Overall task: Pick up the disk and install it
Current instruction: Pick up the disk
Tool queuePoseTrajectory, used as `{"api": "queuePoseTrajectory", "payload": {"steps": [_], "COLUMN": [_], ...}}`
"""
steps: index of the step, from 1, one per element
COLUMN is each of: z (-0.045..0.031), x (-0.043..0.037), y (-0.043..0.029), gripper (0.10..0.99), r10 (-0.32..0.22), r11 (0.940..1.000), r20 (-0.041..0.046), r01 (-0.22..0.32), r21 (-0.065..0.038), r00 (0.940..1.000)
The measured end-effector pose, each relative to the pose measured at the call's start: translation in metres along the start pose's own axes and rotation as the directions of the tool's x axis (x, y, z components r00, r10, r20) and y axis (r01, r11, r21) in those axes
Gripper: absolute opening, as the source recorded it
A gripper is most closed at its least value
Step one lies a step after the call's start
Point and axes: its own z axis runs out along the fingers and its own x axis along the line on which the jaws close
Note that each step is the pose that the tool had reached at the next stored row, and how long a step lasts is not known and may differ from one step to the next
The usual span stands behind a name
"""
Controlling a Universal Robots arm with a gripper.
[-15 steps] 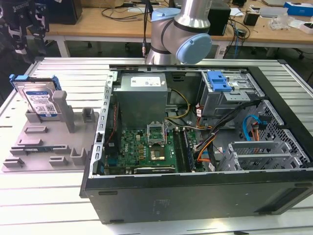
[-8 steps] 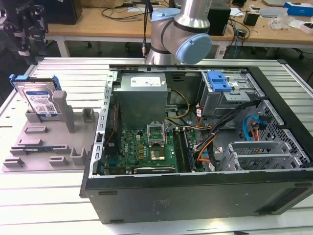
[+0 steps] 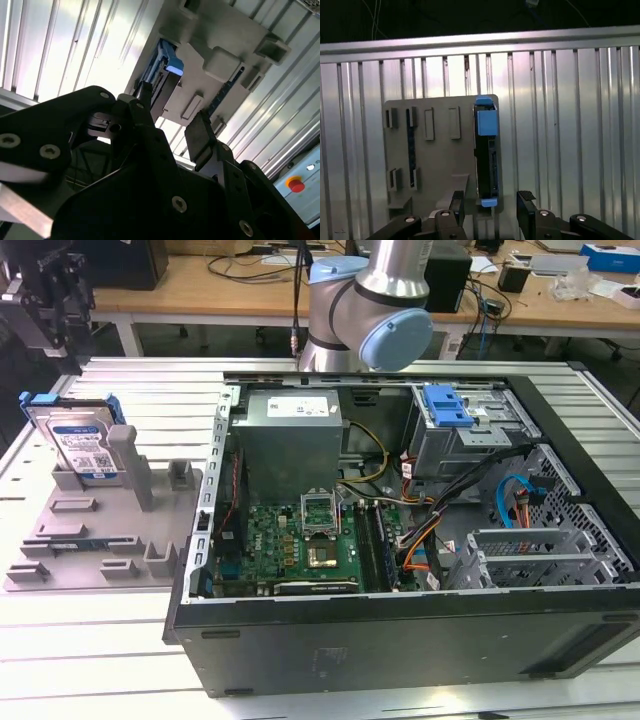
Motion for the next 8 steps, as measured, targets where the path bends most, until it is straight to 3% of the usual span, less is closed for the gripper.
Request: {"api": "queuePoseTrajectory", "payload": {"steps": [8], "z": [0.0019], "x": [-0.0006], "y": [0.0157], "gripper": [0.541], "r10": [-0.023], "r11": [0.9997], "r20": [0.0002], "r01": [0.023], "r21": [0.001], "r00": [0.9997]}}
